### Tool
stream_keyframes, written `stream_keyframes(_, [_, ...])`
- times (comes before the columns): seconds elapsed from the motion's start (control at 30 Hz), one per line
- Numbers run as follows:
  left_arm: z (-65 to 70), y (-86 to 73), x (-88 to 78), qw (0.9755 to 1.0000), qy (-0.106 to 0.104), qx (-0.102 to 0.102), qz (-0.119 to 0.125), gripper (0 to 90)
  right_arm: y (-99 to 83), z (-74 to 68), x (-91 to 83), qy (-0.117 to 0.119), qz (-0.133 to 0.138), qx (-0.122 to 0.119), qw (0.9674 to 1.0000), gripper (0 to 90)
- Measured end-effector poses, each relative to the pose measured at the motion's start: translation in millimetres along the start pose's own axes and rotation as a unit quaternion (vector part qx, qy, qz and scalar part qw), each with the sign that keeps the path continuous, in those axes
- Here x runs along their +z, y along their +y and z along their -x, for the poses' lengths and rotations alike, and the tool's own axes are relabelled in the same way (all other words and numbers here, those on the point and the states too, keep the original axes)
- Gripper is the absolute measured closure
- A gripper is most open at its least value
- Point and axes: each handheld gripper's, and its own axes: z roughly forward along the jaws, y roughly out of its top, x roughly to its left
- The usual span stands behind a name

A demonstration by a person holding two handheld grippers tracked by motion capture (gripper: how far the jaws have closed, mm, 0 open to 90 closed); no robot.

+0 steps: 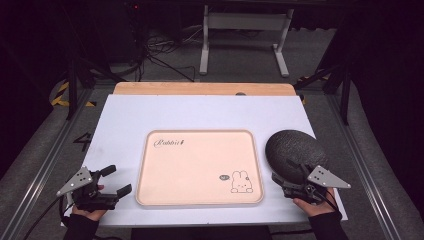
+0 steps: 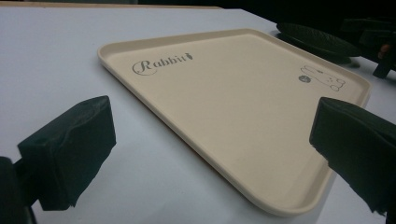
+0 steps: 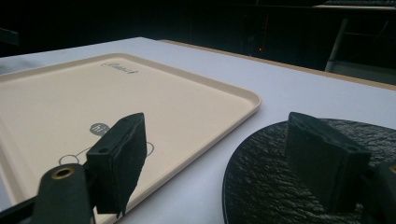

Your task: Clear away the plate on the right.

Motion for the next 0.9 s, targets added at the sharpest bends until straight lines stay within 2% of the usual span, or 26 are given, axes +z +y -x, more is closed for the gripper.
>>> stream_keyframes(0.23, [-1.0,0.4,-0.1,1.0,-0.002,-0.004,-0.002,0.7,-0.7,-1.9,-2.3,-0.001,0.014,-0.011,0.9998,24.6])
stream_keyframes(0.4, [-0.9,0.5,0.1,1.0,-0.003,-0.002,-0.003,0.7,0.8,-4.0,-3.5,-0.002,0.014,-0.014,0.9998,26.0])
stream_keyframes(0.67, [0.0,0.2,1.1,1.0,-0.003,-0.001,-0.004,0.7,8.8,-11.0,-9.6,-0.005,0.024,-0.035,0.9991,26.5])
stream_keyframes(0.7, [0.0,0.2,1.1,1.0,-0.003,0.001,-0.005,0.7,10.4,-12.9,-11.4,-0.008,0.025,-0.042,0.9988,26.9])
stream_keyframes(0.8, [0.6,0.1,1.3,1.0,-0.002,0.001,-0.006,0.7,15.0,-18.9,-16.5,-0.028,0.016,-0.099,0.9946,31.6])
stream_keyframes(0.83, [0.7,0.0,1.4,1.0,-0.003,0.001,-0.006,0.7,16.3,-21.4,-17.8,-0.038,0.012,-0.126,0.9913,32.6])
stream_keyframes(0.87, [0.7,0.0,1.3,1.0,-0.003,0.001,-0.006,0.7,17.2,-23.5,-18.7,-0.044,0.01,-0.141,0.989,33.2])
stream_keyframes(0.9, [0.7,0.0,1.3,1.0,-0.003,0.001,-0.005,0.7,18.4,-26.6,-20.0,-0.05,0.009,-0.167,0.9847,33.6])
